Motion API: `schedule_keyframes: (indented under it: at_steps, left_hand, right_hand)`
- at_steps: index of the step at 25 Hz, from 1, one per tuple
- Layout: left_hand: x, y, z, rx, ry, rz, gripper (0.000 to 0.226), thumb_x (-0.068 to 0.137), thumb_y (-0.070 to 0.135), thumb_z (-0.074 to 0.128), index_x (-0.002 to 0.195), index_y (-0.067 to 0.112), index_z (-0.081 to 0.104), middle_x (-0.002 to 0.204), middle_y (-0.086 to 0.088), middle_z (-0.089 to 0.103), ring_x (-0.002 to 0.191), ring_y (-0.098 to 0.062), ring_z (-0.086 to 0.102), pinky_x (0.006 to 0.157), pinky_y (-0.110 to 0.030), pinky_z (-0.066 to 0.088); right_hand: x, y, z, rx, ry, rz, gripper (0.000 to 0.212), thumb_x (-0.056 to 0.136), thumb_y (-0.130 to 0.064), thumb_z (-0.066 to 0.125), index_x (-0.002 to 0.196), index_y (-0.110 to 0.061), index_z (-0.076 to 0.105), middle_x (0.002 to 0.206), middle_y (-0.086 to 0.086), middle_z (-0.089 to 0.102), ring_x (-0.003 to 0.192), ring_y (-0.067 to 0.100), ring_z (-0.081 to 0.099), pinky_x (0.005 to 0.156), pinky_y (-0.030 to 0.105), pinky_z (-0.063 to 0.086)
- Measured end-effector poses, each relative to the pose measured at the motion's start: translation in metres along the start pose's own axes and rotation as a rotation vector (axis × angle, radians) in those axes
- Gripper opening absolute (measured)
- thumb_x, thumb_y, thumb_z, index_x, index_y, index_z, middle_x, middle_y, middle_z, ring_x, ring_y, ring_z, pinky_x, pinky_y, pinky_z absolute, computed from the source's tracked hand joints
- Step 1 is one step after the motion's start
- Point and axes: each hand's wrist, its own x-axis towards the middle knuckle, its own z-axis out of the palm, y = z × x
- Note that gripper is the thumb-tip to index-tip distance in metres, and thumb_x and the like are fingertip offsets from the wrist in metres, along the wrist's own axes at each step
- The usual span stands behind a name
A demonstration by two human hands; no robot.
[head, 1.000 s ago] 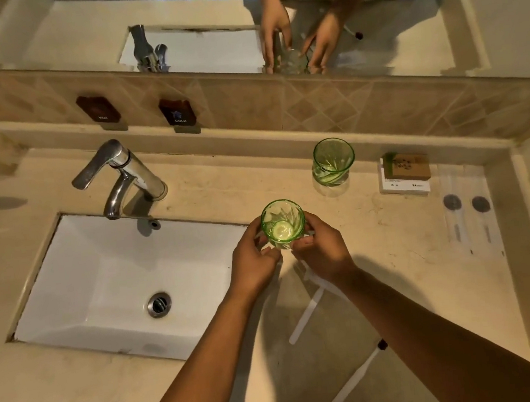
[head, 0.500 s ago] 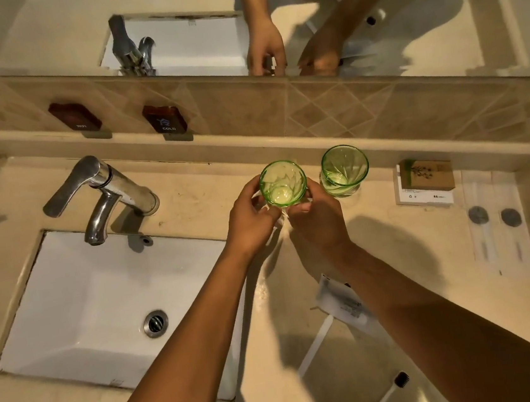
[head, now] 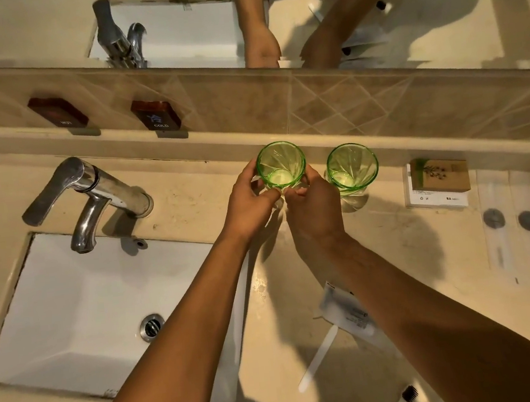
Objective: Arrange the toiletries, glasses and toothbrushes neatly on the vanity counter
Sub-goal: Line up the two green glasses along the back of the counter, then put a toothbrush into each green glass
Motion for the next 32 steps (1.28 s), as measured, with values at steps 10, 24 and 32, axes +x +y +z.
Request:
schedule_keyframes:
  at_steps: [10,24,32]
  left_hand:
    - [-0.002,-0.005,0.002,0.005,-0.016,0.008,0.073,0.089,0.008,0.072,0.152,0.03,0.042,0.144,0.01,0.057,0.133,-0.009,0.054,0.103,-0.027,0.051]
    - [-0.191,-0.091,0.026,0.396,-0.11,-0.129,0.019,0.097,0.022,0.061,0.112,0.022,0.072,0.108,0.0,0.075,0.098,-0.015,0.068,0.086,-0.025,0.053]
    - [-0.279,-0.113,0.062,0.666,-0.338,0.174,0.013,0.094,0.026,0.067,0.1,0.018,0.073,0.088,0.005,0.069,0.076,-0.009,0.063,0.066,-0.012,0.041]
  right_hand:
    - [-0.005,-0.004,-0.004,0.032,-0.067,0.0,0.06,0.078,-0.022,0.063,0.136,-0.03,0.052,0.099,-0.004,0.074,0.087,0.01,0.072,0.08,0.042,0.062]
    - [-0.171,0.078,-0.164,-0.345,-0.045,0.007,0.018,0.093,-0.016,0.068,0.11,-0.017,0.068,0.1,-0.006,0.067,0.088,0.008,0.064,0.081,0.02,0.053]
    - [-0.275,0.123,-0.195,-0.471,-0.075,0.307,0.027,0.09,-0.034,0.068,0.066,-0.021,0.065,0.061,-0.007,0.065,0.056,0.006,0.059,0.055,0.02,0.043]
